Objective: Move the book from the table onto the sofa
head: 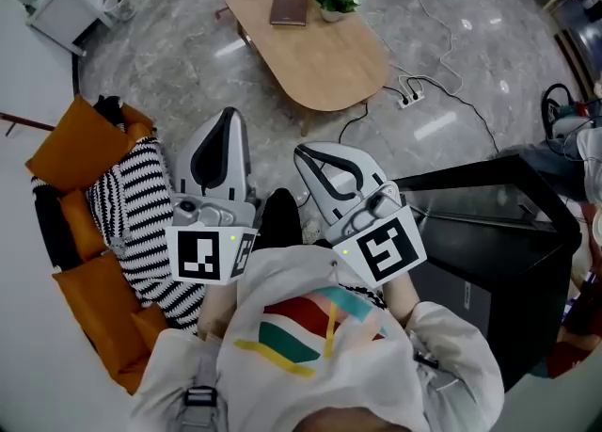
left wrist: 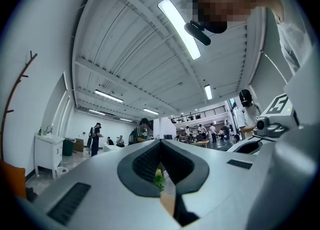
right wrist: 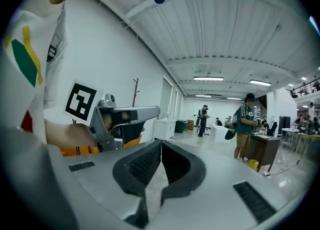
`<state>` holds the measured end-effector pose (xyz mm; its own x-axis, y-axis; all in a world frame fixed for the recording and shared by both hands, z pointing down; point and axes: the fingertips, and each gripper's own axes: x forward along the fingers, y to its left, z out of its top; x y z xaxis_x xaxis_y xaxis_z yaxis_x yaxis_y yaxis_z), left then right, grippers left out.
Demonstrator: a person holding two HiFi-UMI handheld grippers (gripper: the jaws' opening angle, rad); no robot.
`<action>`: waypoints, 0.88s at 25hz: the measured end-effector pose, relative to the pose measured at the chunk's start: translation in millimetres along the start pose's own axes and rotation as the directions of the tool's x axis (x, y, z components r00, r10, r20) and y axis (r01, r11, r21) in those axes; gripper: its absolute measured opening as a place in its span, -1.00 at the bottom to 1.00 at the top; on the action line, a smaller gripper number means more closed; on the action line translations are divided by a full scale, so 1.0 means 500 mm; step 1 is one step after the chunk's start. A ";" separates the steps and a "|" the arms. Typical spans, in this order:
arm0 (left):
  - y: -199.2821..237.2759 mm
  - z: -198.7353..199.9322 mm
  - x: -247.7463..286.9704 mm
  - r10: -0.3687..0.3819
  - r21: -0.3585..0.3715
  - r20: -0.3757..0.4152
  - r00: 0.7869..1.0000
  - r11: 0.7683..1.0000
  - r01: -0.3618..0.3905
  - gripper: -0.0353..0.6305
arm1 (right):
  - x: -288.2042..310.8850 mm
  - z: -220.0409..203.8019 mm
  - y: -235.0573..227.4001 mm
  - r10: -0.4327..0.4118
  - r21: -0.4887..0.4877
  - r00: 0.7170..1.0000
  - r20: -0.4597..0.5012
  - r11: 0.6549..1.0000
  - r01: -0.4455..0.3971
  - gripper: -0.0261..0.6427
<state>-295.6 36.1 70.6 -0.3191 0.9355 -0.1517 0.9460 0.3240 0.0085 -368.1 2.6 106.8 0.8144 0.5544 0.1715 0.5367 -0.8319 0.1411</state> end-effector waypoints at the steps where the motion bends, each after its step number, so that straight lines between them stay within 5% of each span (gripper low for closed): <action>1: 0.006 -0.003 0.008 -0.001 0.002 -0.001 1.000 1.000 0.001 -0.88 | 0.008 0.000 -0.008 -0.009 0.025 1.000 0.014 1.000 0.008 -0.88; 9: 0.131 -0.077 0.134 0.018 -0.021 -0.024 1.000 1.000 -0.019 -0.88 | 0.150 -0.051 -0.140 -0.104 0.094 0.993 -0.050 0.990 0.109 -0.88; 22: 0.548 -0.129 0.371 0.066 -0.054 -0.040 0.997 0.996 -0.068 -0.88 | 0.554 0.002 -0.363 -0.176 0.178 0.983 -0.045 0.967 0.181 -0.88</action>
<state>-99.1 307.5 108.4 -0.2577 0.9598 -0.1116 0.9611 0.2665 0.0723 -239.5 307.1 127.8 0.6966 0.6925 0.1878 0.7058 -0.7084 -0.0060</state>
